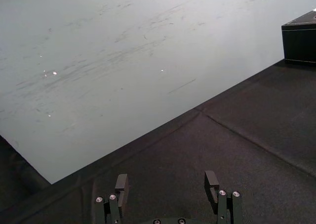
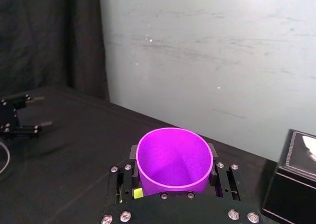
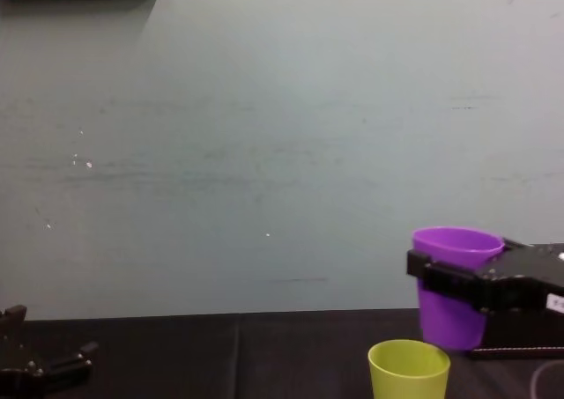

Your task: Stack the three plastic cups sequentially using one hand.

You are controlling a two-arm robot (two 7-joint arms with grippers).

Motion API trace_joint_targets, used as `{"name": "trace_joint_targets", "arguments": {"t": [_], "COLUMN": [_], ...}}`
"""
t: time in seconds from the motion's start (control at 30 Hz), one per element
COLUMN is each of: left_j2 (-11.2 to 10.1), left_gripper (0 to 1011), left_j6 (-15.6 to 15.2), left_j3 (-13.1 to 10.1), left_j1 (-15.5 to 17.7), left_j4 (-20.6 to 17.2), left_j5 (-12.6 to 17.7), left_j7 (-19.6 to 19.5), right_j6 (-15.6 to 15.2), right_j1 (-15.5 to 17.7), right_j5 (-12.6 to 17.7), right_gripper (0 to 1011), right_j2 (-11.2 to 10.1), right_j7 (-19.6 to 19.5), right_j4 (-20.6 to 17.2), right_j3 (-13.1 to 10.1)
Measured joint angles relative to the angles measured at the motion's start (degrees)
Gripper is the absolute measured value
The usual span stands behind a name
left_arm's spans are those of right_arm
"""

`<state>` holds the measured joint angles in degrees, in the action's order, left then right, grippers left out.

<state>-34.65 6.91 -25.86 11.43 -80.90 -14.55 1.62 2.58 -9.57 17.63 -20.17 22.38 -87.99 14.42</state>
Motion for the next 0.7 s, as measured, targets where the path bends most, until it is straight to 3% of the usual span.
{"name": "trace_joint_targets", "arguments": {"t": [0.33,0.7], "left_j2": [0.0,0.0], "left_gripper": [1011,1011], "left_j6": [0.0,0.0], "left_j3": [0.0,0.0], "left_j1": [0.0,0.0], "left_j4": [0.0,0.0], "left_j5": [0.0,0.0], "left_j7": [0.0,0.0], "right_j6": [2.21,3.12], "right_j1": [-2.96,-3.33], "right_j5": [-0.9,-0.94], "right_gripper": [744,744], "right_j2": [-0.01,0.21], "right_j7": [1.56,1.99], "right_j4": [3.3,4.46], "right_j3": [2.45,3.73]}}
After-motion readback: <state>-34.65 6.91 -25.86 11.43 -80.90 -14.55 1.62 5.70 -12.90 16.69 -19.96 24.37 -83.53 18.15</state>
